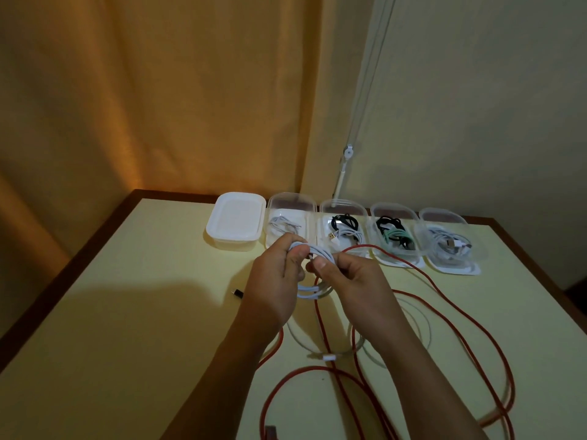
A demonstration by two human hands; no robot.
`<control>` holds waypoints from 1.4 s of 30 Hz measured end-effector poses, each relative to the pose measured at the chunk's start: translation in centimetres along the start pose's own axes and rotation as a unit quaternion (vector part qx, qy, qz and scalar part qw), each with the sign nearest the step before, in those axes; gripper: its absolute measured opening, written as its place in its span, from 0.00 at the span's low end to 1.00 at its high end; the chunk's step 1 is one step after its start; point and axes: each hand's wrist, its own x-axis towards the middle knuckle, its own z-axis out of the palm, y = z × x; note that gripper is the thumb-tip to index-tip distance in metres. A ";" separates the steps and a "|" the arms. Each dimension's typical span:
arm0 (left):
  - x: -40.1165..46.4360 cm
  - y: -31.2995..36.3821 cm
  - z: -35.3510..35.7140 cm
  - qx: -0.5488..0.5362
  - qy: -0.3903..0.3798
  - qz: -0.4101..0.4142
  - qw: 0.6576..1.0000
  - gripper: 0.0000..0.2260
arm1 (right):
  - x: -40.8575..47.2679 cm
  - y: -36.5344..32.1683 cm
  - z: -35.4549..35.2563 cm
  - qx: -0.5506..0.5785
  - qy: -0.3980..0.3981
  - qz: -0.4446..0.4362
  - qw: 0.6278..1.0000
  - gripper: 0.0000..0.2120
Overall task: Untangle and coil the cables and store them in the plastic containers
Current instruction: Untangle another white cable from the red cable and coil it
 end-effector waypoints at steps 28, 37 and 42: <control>0.1 0.0 -0.4 0.168 0.045 0.064 0.983 0.06 | -0.7 -2.9 0.8 0.057 0.129 0.123 0.982 0.22; 0.5 -1.4 -1.1 0.178 0.064 0.061 0.980 0.07 | -0.5 -2.6 0.1 0.065 0.073 0.125 0.987 0.22; 0.6 -1.6 -1.6 0.144 0.035 0.030 0.988 0.10 | -0.3 -1.9 -1.1 0.066 0.066 0.099 0.991 0.18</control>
